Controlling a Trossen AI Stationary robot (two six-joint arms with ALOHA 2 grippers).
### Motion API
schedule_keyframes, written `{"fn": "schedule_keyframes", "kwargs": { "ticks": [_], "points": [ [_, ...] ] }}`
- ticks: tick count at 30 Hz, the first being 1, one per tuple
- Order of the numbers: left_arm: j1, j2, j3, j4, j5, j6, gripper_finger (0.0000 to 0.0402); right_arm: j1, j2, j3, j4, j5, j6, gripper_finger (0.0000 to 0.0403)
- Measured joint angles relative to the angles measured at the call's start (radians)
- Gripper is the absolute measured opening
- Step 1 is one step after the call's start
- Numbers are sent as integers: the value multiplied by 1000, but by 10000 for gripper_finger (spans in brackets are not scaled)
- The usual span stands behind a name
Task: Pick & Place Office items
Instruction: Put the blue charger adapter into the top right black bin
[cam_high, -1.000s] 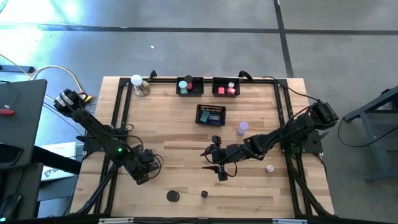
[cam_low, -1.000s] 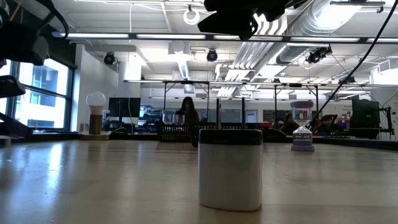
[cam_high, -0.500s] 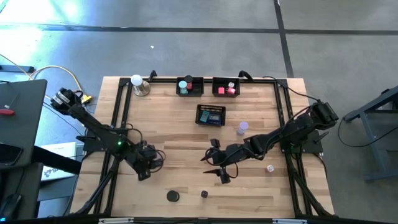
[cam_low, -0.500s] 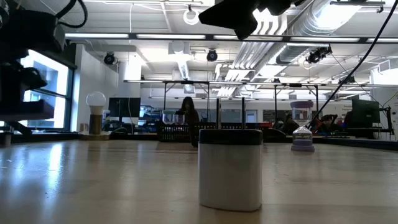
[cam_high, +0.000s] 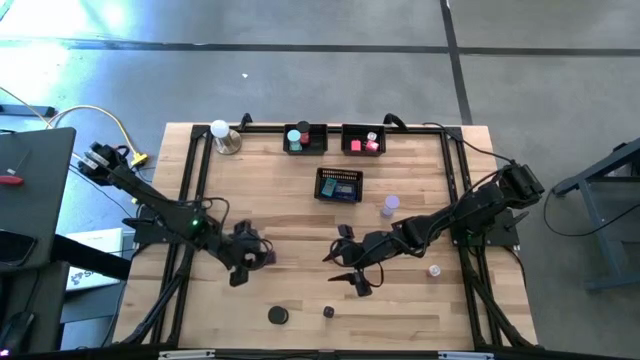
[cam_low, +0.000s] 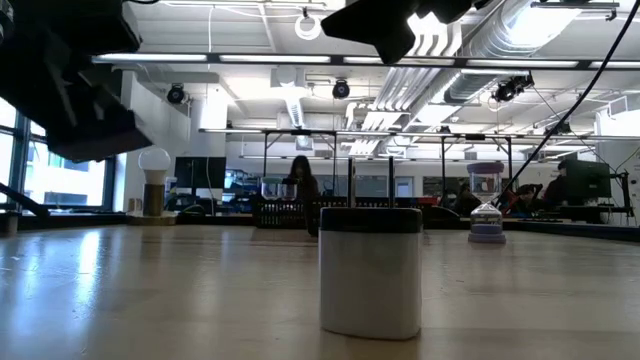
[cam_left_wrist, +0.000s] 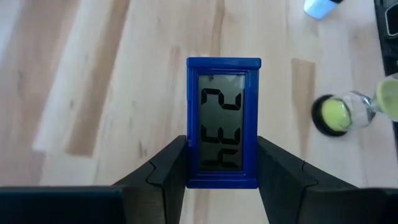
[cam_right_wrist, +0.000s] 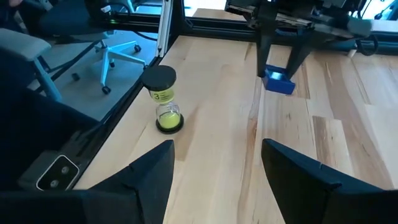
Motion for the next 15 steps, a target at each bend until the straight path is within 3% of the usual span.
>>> {"fn": "schedule_keyframes", "kwargs": {
  "ticks": [15],
  "points": [
    [10, 0, 0, 193, -373, 487, 151, -1, 0, 0, 0, 5, 83, 230]
  ]
}}
